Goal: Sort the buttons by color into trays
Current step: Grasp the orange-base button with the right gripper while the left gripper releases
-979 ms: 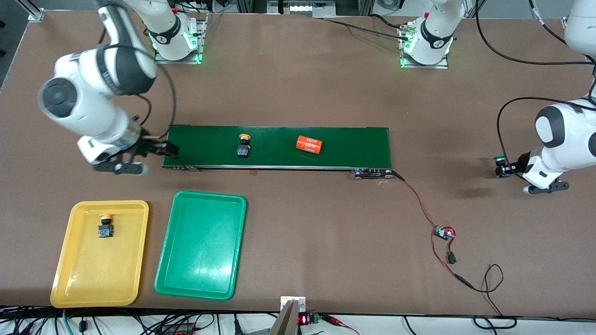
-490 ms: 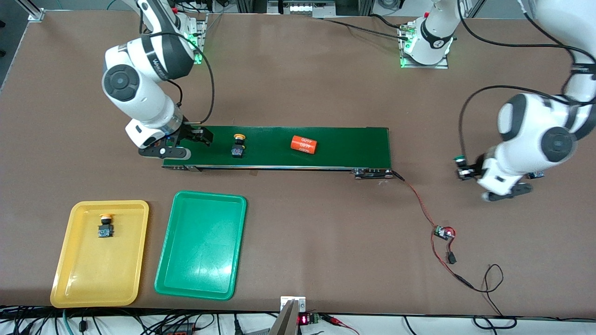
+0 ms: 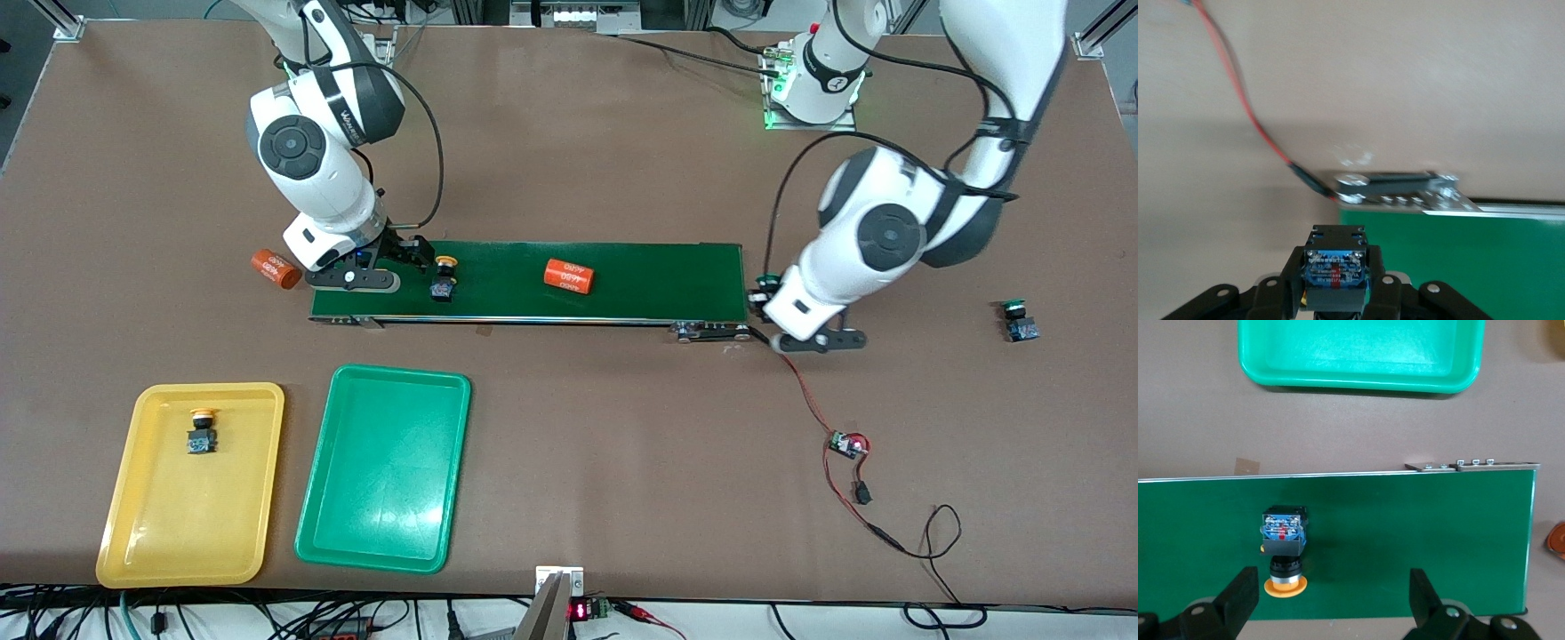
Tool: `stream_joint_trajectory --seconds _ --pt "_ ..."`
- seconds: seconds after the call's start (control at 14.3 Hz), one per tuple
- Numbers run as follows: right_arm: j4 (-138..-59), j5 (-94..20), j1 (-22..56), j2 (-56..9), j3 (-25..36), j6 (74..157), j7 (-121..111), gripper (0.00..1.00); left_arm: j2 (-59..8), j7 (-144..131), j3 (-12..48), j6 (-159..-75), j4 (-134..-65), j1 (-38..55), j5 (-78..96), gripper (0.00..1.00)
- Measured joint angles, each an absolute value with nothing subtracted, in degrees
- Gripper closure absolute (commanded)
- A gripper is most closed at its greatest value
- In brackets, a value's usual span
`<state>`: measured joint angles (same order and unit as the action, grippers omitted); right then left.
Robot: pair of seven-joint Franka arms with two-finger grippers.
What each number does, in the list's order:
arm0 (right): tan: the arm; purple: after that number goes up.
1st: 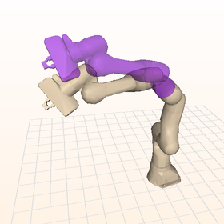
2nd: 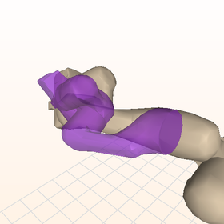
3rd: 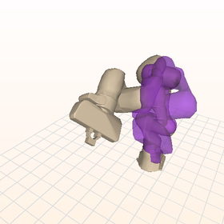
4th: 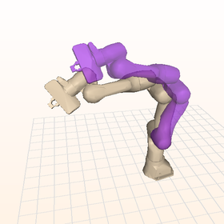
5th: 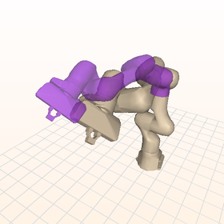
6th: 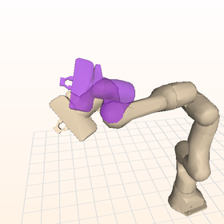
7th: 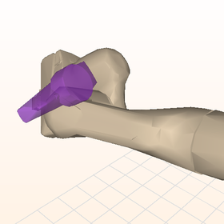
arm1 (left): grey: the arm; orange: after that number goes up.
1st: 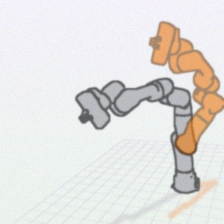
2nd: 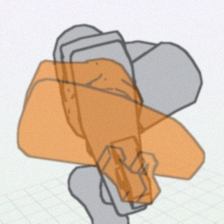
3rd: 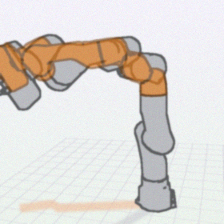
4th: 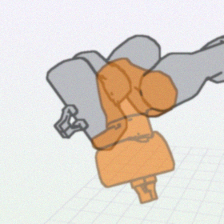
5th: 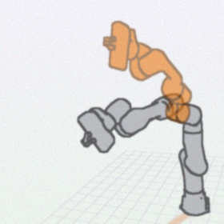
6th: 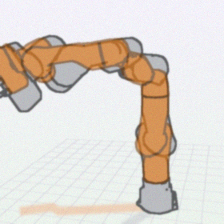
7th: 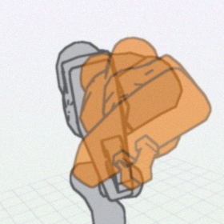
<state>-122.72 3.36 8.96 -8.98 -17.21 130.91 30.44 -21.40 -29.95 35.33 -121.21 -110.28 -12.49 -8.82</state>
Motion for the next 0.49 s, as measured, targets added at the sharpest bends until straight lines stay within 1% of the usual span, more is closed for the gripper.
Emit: stream_joint_trajectory --seconds 0.28,0.49 --pt "-127.03 4.89 9.63 -10.93 -17.21 138.16 30.47 0.00 -24.64 -32.50 36.41 -124.05 -110.83 -7.75 -8.82 0.87" --pt "-127.53 5.68 9.74 -12.33 -17.21 139.83 30.47 0.00 -27.47 -32.61 36.45 -126.79 -111.30 -6.28 -8.82 0.87"
